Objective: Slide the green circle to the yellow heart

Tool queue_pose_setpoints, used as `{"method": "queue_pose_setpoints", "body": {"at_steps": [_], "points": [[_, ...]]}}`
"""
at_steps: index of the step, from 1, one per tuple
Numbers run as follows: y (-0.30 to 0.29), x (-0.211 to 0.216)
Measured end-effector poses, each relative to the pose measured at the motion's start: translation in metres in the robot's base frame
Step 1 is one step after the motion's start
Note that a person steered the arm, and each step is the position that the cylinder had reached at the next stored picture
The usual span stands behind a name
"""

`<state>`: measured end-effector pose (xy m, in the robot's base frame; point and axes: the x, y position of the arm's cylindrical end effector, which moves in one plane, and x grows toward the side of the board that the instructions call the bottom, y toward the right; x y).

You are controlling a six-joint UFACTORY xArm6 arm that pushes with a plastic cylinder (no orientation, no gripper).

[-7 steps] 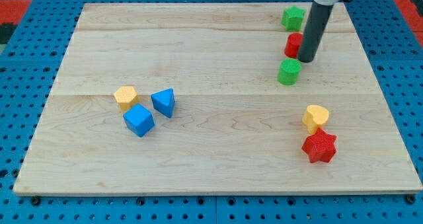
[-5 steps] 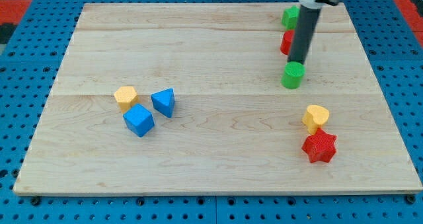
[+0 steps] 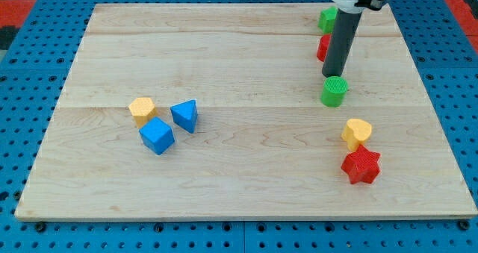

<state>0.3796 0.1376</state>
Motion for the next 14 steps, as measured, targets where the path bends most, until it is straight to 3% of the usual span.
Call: {"method": "queue_pose_setpoints", "body": {"at_steps": [1, 5, 9, 11, 12, 14], "points": [[-0.043, 0.001], [0.020, 0.013], [0.029, 0.037], [0.058, -0.072], [0.012, -0.094], [-0.010, -0.089]]}}
